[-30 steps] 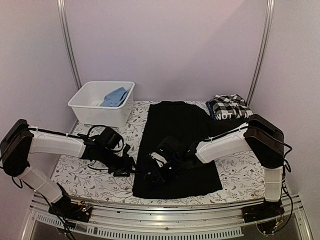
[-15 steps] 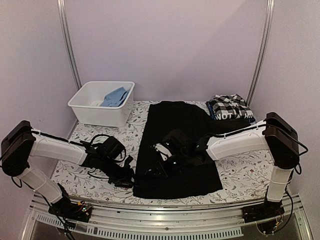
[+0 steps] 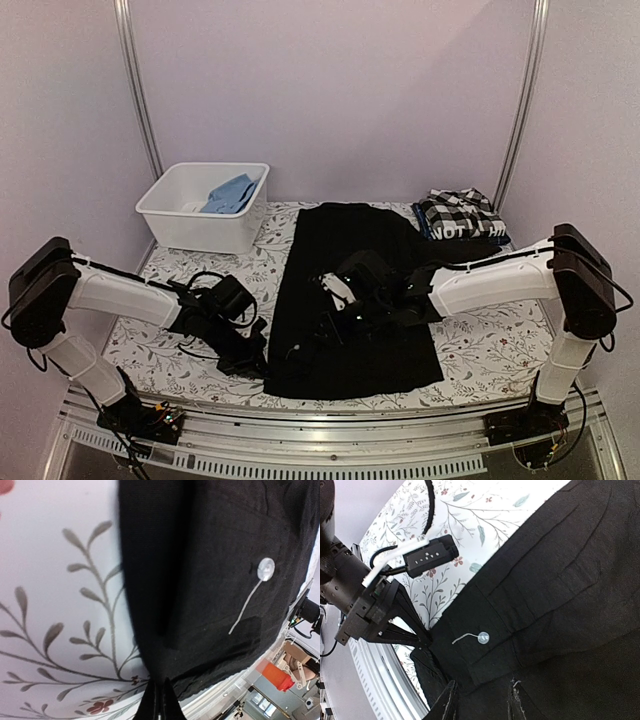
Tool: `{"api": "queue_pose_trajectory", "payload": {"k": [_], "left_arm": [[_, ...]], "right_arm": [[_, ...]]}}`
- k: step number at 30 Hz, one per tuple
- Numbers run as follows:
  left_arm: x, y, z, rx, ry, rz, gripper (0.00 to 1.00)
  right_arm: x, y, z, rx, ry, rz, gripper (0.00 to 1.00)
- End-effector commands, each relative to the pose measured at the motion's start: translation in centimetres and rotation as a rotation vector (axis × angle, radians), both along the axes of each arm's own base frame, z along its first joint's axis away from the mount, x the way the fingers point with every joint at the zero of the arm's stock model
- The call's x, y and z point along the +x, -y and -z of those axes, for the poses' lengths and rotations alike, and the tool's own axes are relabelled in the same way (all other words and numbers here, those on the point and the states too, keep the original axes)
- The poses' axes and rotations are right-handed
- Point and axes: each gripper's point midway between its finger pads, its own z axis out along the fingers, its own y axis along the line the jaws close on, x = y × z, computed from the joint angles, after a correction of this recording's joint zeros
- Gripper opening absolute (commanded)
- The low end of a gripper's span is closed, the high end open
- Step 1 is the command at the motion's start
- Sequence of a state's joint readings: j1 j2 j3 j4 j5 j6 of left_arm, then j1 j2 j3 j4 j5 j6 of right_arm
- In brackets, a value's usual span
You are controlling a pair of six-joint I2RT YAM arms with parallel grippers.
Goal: Fold and stack the long sleeve shirts
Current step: Move the 1/3-folded shirt to the center of the board, then pick up the shirt from the center of the board.
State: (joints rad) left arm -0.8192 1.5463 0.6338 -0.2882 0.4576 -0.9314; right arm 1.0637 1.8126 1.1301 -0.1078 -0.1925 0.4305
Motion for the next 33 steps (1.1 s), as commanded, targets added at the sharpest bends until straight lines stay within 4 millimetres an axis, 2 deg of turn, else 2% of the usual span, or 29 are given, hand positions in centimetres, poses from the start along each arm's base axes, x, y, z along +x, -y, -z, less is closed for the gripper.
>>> {"api": "queue_pose_trajectory", "payload": {"k": [1, 6, 8, 12, 15, 18, 21, 24, 27, 29, 33], "left_arm": [[-1.1, -4.7, 1.6, 0.164, -0.061, -0.061, 0.00], [-1.5, -9.1, 2.4, 0.268, -0.090, -0.168, 0.00], [-1.3, -10.0, 2.3, 0.280, -0.088, -0.219, 0.00], [-0.6, -9.3, 1.5, 0.227, -0.080, -0.253, 0.00], [-0.1, -9.0, 0.8, 0.220, -0.063, -0.244, 0.01], [0.5, -9.0, -0.3, 0.221, -0.027, -0.238, 0.14], [1.4, -8.9, -1.9, 0.229, 0.041, -0.225, 0.24], [2.1, -8.1, -3.8, 0.229, 0.118, -0.182, 0.32], [2.3, -5.4, -5.9, 0.197, 0.209, -0.079, 0.37], [1.4, -3.2, -6.6, 0.153, 0.229, 0.013, 0.40], [-1.3, -0.5, -6.3, 0.134, 0.230, 0.147, 0.41]], "right_arm": [[0.5, 1.1, -1.2, 0.026, 0.031, 0.030, 0.33], [1.5, 3.6, -0.5, 0.022, 0.027, 0.083, 0.34], [1.9, 4.7, -0.4, 0.028, 0.026, 0.114, 0.35], [2.2, 6.9, 0.0, 0.030, 0.010, 0.173, 0.36], [1.8, 8.2, -0.1, 0.034, 0.001, 0.197, 0.39], [0.7, 9.4, -0.1, 0.030, -0.019, 0.200, 0.43], [-0.7, 10.8, 0.4, 0.019, -0.043, 0.199, 0.45], [-1.9, 11.4, 0.4, -0.003, -0.035, 0.189, 0.49], [-2.7, 12.1, 0.7, -0.034, -0.045, 0.198, 0.50], [-3.1, 12.4, 1.0, -0.049, -0.056, 0.211, 0.50], [-3.1, 13.5, 1.3, -0.053, -0.075, 0.282, 0.53]]}}
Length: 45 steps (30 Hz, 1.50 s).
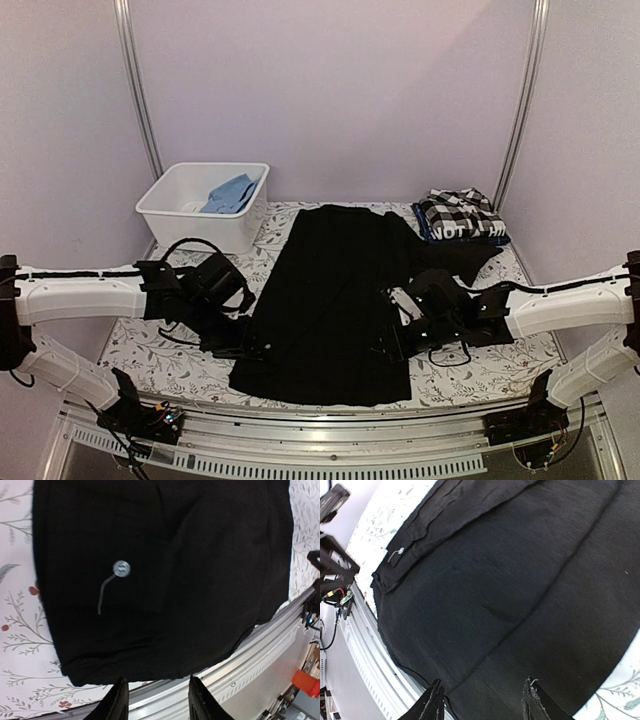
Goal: Fold and stack the long sleeve shirts
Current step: Pick up the shirt from the center of the board.
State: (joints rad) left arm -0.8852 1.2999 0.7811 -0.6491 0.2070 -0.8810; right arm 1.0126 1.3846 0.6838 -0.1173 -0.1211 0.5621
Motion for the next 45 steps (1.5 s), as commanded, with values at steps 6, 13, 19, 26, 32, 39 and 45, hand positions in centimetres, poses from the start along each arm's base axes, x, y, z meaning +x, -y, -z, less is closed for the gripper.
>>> {"api": "queue_pose_trajectory", "payload": {"k": [6, 13, 19, 26, 32, 39, 45], "left_arm": [[-2.4, 6.8, -1.2, -0.108, 0.078, 0.226, 0.42], [0.6, 12.9, -1.8, -0.127, 0.188, 0.320, 0.42], [2.9, 19.4, -1.4, -0.148, 0.219, 0.423, 0.42], [3.9, 25.7, -0.5, -0.176, 0.221, 0.505, 0.43], [2.7, 29.1, 1.3, -0.123, 0.210, 0.550, 0.44], [-0.5, 30.0, 3.1, -0.004, 0.218, 0.622, 0.44], [-4.0, 30.4, 4.1, 0.083, 0.245, 0.706, 0.42]], "right_arm": [[2.0, 4.1, 1.1, -0.047, -0.067, 0.263, 0.59], [9.3, 9.8, -0.9, 0.030, -0.038, 0.501, 0.61], [15.9, 17.0, -4.7, 0.080, 0.076, 0.707, 0.64], [20.5, 25.8, -5.8, 0.167, 0.113, 0.881, 0.71], [23.1, 28.7, -4.8, 0.213, 0.110, 0.908, 0.76], [23.3, 28.9, -4.2, 0.196, 0.108, 0.907, 0.76], [23.5, 28.7, -4.3, 0.204, 0.109, 0.894, 0.76]]}}
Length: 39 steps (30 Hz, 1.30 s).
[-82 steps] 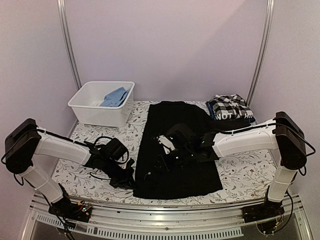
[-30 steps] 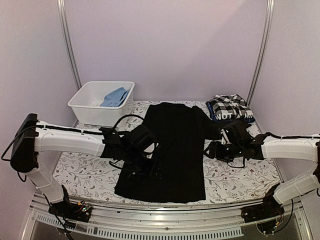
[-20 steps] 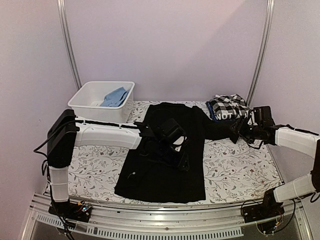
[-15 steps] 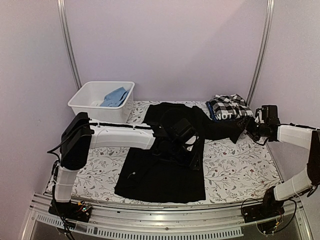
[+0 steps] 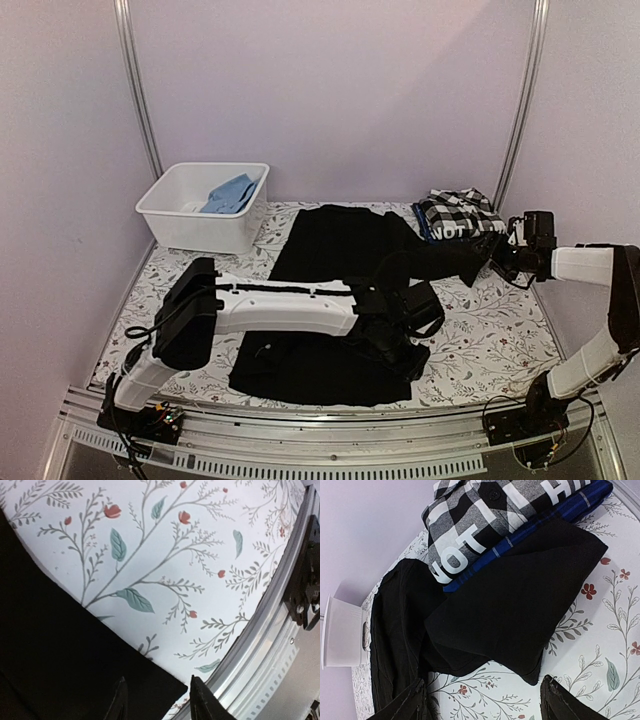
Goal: Fold and stack the long sleeve shirts
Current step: Pick up the shirt from the center of the board.
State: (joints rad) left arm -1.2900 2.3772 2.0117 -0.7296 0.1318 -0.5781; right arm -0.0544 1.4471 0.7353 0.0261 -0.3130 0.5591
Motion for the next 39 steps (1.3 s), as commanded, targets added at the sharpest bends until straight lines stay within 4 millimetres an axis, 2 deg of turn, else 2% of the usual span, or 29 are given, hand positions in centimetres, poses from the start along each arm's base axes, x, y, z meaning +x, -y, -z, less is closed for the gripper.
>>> {"api": "queue_pose_trajectory", "payload": {"k": [1, 9, 17, 20, 25, 28, 37, 39], "left_arm": [[-2.7, -0.8, 1.4, 0.105, 0.049, 0.058, 0.41], [-5.3, -0.5, 2.9, 0.166, 0.087, 0.082, 0.36], [-3.9, -0.8, 4.2, 0.231, 0.176, 0.047, 0.31], [-3.9, -0.7, 4.7, 0.236, 0.174, 0.051, 0.25], [-3.6, -1.0, 4.6, 0.248, 0.196, 0.042, 0.07], [-3.1, -1.0, 3.4, 0.237, 0.217, 0.023, 0.00], [-0.9, -1.6, -4.2, 0.031, 0.194, -0.062, 0.00], [-0.5, -2.1, -5.1, -0.015, 0.161, -0.073, 0.00]], "right_arm": [[1.2, -0.2, -1.6, -0.003, 0.057, -0.024, 0.76], [0.3, -0.2, -2.8, -0.001, 0.082, -0.023, 0.77], [0.1, -0.4, -3.5, -0.001, 0.099, -0.030, 0.77], [0.1, -0.4, -3.5, -0.003, 0.103, -0.032, 0.77], [0.1, -0.2, -3.0, -0.010, 0.095, -0.026, 0.77], [0.2, -0.3, -2.5, -0.009, 0.093, -0.029, 0.77], [0.9, 0.1, 0.1, -0.035, 0.044, -0.027, 0.73], [1.2, 0.1, 0.7, -0.040, 0.043, -0.035, 0.70]]}}
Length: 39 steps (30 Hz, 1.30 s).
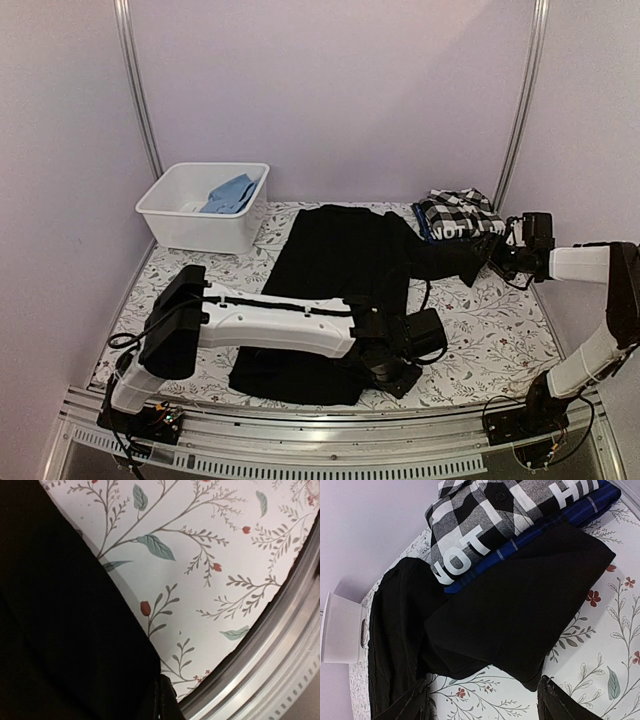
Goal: Fold and stack the long sleeve shirts
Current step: Pick up the shirt from the center of the board, then pick up the sleeve from the center of the board.
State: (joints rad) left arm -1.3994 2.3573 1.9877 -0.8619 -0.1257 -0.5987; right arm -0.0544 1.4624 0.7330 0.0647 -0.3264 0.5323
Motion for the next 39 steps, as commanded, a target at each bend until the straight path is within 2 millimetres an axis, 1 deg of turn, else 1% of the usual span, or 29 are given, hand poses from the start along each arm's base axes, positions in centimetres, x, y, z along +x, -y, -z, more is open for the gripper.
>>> {"api": "queue_pose_trajectory", "payload": {"k": [1, 5, 9, 12, 15, 17, 21, 25, 27, 28, 30, 32, 33, 35, 39], "left_arm": [[2.1, 0.6, -6.7, -0.228, -0.038, -0.051, 0.00], [2.9, -0.5, -7.0, -0.260, -0.068, -0.072, 0.00], [3.0, -1.1, -7.0, -0.274, -0.097, -0.077, 0.00], [3.4, -1.6, -7.0, -0.282, -0.109, -0.090, 0.00], [3.8, -2.1, -7.1, -0.288, -0.110, -0.101, 0.00], [4.0, -2.4, -7.3, -0.293, -0.114, -0.101, 0.00], [3.9, -3.1, -7.0, -0.286, -0.122, -0.083, 0.00], [3.5, -4.2, -6.7, -0.289, -0.129, -0.070, 0.00], [3.5, -4.7, -7.0, -0.298, -0.128, -0.072, 0.00], [3.5, -5.0, -7.1, -0.300, -0.128, -0.075, 0.00], [3.4, -5.4, -7.5, -0.318, -0.130, -0.080, 0.00], [3.4, -5.8, -7.8, -0.336, -0.133, -0.085, 0.00], [3.2, -6.2, -7.5, -0.336, -0.138, -0.091, 0.00], [3.2, -6.6, -7.6, -0.352, -0.144, -0.104, 0.00], [3.1, -7.4, -7.3, -0.365, -0.155, -0.139, 0.00]], "right_arm": [[0.9, 0.3, 1.0, -0.032, 0.015, -0.011, 0.69], [1.5, 0.4, 3.0, -0.043, -0.019, -0.012, 0.69], [2.3, 0.6, 4.1, -0.044, -0.027, -0.009, 0.74], [3.0, 0.5, 4.8, -0.036, -0.030, -0.006, 0.74], [3.5, 0.2, 5.3, -0.009, -0.037, -0.011, 0.66], [3.6, 0.1, 5.2, 0.003, -0.037, -0.010, 0.59], [3.6, 0.0, 3.8, 0.014, -0.011, -0.007, 0.44], [3.6, 0.0, 1.9, 0.008, 0.022, -0.012, 0.16], [3.8, -0.3, 0.8, 0.002, 0.040, -0.025, 0.04], [3.9, -0.4, 0.1, -0.007, 0.050, -0.030, 0.01], [4.0, -1.0, -1.3, -0.026, 0.065, -0.046, 0.00], [4.7, -2.3, -4.0, -0.049, 0.108, -0.076, 0.00], [4.8, -3.3, -5.6, -0.060, 0.135, -0.098, 0.00], [5.4, -4.9, -9.0, -0.087, 0.199, -0.129, 0.00], [6.5, -8.8, -14.7, -0.157, 0.303, -0.225, 0.00]]}}
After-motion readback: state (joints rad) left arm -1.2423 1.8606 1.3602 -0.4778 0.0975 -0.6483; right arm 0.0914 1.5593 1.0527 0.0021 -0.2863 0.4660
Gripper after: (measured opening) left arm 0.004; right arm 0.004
